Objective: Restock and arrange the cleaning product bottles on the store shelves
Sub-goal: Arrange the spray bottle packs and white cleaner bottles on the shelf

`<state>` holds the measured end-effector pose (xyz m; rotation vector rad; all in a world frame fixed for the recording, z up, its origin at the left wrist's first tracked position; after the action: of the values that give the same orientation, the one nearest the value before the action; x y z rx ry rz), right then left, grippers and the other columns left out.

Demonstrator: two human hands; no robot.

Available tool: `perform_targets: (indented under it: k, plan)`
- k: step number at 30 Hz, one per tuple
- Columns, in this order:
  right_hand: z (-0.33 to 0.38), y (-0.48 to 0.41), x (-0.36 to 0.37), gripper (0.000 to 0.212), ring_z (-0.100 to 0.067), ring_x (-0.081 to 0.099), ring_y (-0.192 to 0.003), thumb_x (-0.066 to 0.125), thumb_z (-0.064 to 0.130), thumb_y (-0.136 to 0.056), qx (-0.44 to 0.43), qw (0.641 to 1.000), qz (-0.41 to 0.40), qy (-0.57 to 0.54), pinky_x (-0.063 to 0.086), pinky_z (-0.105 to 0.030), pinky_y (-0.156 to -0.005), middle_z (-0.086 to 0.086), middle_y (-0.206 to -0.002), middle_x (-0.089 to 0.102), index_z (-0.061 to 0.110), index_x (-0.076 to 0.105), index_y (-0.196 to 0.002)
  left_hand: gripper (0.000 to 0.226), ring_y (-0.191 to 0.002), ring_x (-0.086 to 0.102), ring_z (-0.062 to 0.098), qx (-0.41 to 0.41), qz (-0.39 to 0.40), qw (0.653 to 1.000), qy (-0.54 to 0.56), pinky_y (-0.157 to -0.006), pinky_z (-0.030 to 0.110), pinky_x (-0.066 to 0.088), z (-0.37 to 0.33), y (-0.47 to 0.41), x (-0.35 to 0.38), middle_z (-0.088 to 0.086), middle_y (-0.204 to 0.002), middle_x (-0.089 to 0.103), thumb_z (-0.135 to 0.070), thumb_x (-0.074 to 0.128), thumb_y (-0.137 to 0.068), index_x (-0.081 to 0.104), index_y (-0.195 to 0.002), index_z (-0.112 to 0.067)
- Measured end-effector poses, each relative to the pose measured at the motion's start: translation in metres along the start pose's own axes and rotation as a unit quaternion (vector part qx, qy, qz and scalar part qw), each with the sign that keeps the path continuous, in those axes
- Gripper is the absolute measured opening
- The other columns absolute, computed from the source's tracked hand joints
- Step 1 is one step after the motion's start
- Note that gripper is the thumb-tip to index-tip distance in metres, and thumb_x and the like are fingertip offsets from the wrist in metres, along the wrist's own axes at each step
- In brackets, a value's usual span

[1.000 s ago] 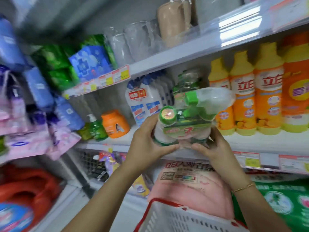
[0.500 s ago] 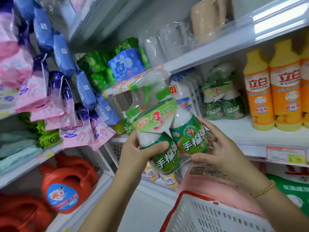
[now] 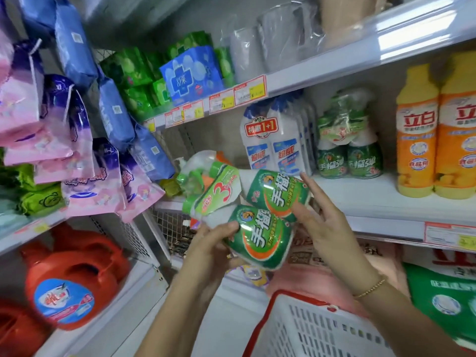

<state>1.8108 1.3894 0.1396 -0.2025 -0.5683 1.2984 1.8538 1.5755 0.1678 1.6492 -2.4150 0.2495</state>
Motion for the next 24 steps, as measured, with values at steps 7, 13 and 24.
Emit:
perform_targets:
  k: [7, 13, 24]
  plan:
    - [-0.035, 0.002, 0.058, 0.099, -0.011, 0.013, -0.147, 0.088, 0.03, -0.06, -0.2, 0.915, 0.057, 0.345, 0.037, -0.037, -0.111, 0.018, -0.159, -0.004, 0.047, 0.034, -0.141, 0.045, -0.081, 0.071, 0.029, 0.118, -0.104, 0.987, 0.014, -0.058, 0.036, 0.057, -0.006, -0.011, 0.001, 0.011, -0.099, 0.074, -0.015, 0.074, -0.068, 0.062, -0.111, -0.018]
    - [-0.047, -0.011, 0.072, 0.095, -0.013, 0.033, -0.139, 0.089, 0.017, -0.058, -0.282, 0.885, -0.058, 0.365, 0.031, -0.011, -0.107, 0.009, -0.147, 0.034, 0.04, 0.041, -0.136, 0.056, -0.092, 0.072, 0.021, 0.19, -0.118, 0.974, -0.043, -0.075, 0.031, 0.059, -0.018, -0.007, -0.008, 0.006, -0.1, 0.074, -0.022, 0.08, -0.061, 0.061, -0.113, -0.012]
    - [-0.084, -0.017, 0.058, 0.077, -0.029, 0.066, -0.106, 0.097, 0.03, -0.037, 0.123, 0.906, 0.029, -0.405, 0.056, -0.044, -0.084, -0.017, -0.117, 0.067, 0.008, 0.073, -0.106, 0.081, -0.115, 0.06, 0.011, 0.111, -0.078, 0.965, -0.222, -0.102, 0.038, 0.045, -0.027, -0.029, -0.069, -0.006, -0.129, 0.061, -0.046, 0.083, -0.055, 0.055, -0.129, -0.029]
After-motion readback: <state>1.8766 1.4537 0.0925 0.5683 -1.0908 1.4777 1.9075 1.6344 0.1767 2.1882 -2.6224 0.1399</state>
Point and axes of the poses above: each hand's wrist, its own y-axis away from the middle knuckle, its own x-axis out of the palm, z = x × y, the point moved 1 cm from there along -y, towards the middle knuckle
